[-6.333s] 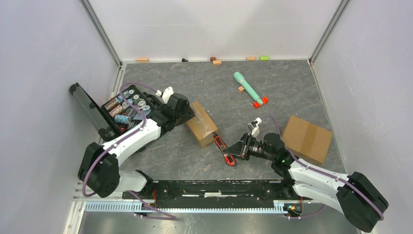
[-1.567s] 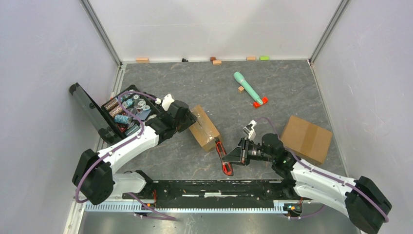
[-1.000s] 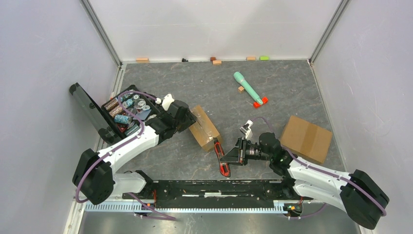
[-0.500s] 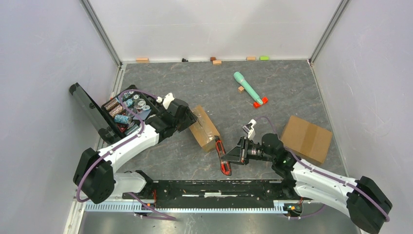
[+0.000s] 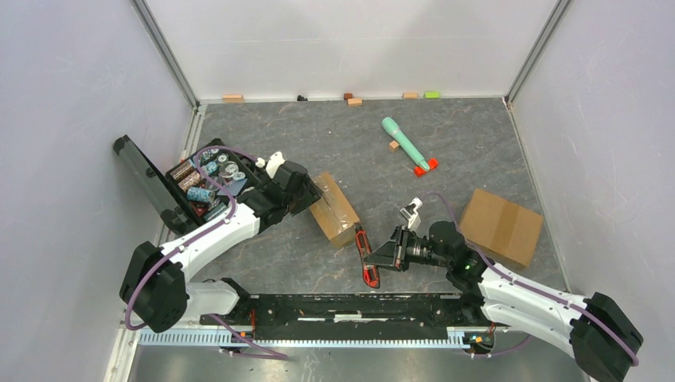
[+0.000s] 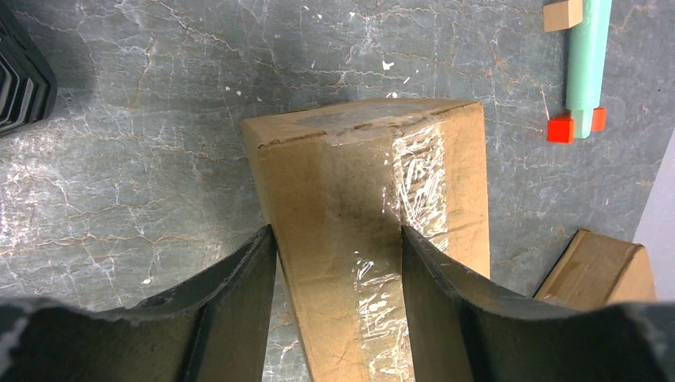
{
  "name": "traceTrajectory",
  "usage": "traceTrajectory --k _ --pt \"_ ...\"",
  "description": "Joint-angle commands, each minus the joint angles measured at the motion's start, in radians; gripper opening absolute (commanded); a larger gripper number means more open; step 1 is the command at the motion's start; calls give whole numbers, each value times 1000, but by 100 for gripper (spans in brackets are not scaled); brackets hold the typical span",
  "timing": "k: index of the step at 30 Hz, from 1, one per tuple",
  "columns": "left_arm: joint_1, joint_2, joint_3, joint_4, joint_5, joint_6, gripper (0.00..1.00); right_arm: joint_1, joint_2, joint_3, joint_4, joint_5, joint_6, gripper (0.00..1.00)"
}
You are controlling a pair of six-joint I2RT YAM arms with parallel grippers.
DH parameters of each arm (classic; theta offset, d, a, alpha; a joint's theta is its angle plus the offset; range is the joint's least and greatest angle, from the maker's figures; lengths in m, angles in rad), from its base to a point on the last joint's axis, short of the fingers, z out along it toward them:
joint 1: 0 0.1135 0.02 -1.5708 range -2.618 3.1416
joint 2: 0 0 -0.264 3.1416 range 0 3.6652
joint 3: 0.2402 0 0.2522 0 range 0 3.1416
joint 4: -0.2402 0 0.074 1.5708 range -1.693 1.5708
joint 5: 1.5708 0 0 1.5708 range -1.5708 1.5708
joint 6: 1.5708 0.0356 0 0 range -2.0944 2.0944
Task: Unpack the express box
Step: Cut the express box at the center of the board.
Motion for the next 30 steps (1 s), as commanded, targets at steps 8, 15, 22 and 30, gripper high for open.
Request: traceTrajectory --k 8,15,22,30 --pt "-5 14 -32 -83 71 12 37 4 9 -13 70 28 6 0" --pt "-5 23 -28 -86 70 13 37 7 -50 -7 15 36 -5 0" --pt "-5 27 -25 -86 71 13 37 24 -44 -12 26 33 3 0" --pt "-5 30 -21 -87 69 12 37 37 -56 -31 15 46 13 0"
